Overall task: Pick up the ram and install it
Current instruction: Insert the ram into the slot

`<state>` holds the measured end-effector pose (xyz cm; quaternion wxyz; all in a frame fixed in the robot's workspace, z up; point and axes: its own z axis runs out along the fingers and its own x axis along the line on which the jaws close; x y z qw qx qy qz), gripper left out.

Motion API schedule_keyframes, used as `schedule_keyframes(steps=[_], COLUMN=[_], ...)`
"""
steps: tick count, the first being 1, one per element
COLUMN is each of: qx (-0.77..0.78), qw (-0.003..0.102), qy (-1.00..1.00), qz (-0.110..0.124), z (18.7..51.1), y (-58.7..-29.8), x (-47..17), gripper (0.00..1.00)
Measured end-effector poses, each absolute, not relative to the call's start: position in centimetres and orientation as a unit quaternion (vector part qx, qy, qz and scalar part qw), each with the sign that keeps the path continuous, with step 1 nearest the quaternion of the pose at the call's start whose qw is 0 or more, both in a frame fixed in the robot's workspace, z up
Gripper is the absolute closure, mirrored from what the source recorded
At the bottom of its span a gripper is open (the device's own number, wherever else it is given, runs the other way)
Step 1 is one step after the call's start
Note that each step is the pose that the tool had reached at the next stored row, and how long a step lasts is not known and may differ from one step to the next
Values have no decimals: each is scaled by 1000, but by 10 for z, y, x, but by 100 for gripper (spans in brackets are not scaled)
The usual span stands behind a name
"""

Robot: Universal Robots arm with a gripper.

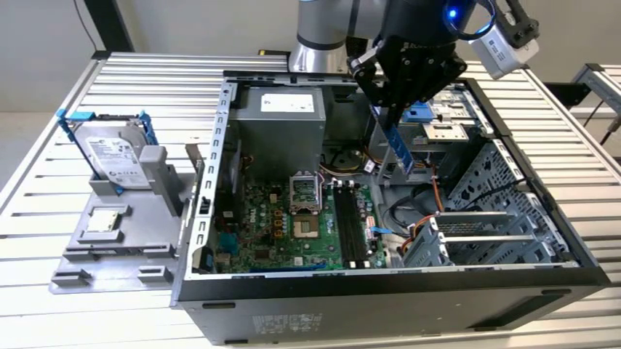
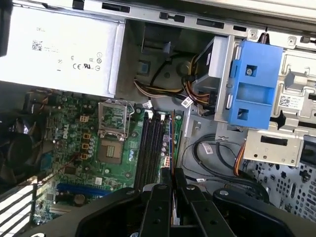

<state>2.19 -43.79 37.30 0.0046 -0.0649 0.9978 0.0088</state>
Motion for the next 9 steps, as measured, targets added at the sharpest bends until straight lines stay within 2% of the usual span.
schedule_keyframes(steps=[9], qx=[-63], qw=[5], qy=[998], qz=[9], z=[360], y=[-443], x=[22], gripper=[100])
